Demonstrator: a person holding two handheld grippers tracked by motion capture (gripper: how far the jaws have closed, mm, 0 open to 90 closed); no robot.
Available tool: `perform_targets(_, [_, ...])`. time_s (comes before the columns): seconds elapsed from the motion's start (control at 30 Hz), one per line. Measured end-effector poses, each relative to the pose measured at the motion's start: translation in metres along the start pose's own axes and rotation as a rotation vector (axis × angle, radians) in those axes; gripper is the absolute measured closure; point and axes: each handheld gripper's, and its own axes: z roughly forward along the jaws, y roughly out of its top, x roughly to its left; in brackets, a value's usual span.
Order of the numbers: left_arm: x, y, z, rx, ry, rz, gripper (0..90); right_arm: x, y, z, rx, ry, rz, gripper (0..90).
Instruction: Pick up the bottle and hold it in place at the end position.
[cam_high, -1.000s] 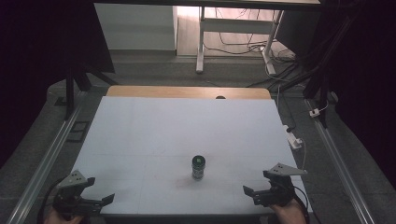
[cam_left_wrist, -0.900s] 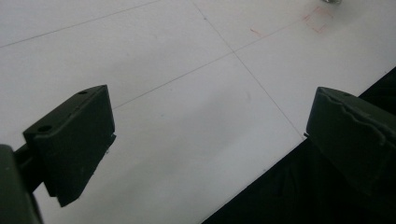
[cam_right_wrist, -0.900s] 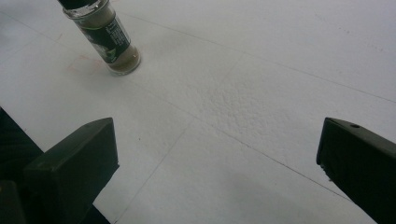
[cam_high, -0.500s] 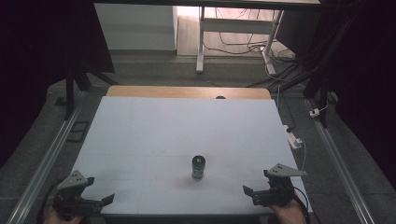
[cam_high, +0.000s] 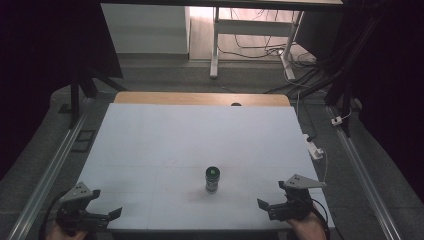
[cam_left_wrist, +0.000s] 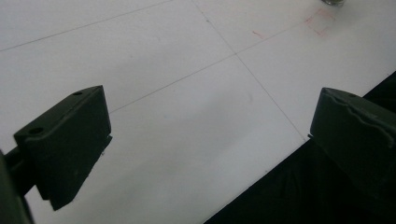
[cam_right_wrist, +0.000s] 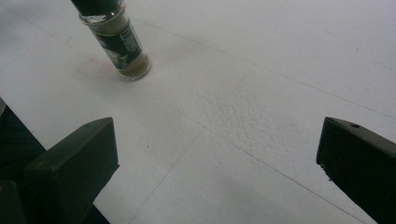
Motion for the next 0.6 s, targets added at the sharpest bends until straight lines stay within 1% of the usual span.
perform_targets(0.2, [-0.001,0.000,0.001,0.005,-0.001,0.011,0.1,0.003,0.002,0.003,-0.004,0.015,-0.017,0.0])
perform_targets(0.27, [-0.001,0.000,0.001,0.006,-0.004,0.010,0.1,0.004,0.004,0.005,0.000,0.025,-0.026,0.0])
perform_targets(0.4, [0.000,0.000,0.000,0.003,-0.008,0.004,0.1,0.006,0.005,0.007,-0.002,0.032,-0.035,0.0])
perform_targets(0.5, [0.000,0.000,0.000,0.002,-0.011,0.003,0.1,0.008,0.006,0.010,-0.009,0.056,-0.047,0.0])
perform_targets(0.53, [0.000,0.000,0.000,0.002,-0.011,0.005,0.1,0.008,0.006,0.010,-0.009,0.056,-0.047,0.0])
perform_targets(0.6, [0.000,0.000,0.000,0.003,-0.012,0.009,0.0,0.009,0.007,0.013,-0.014,0.087,-0.046,0.0])
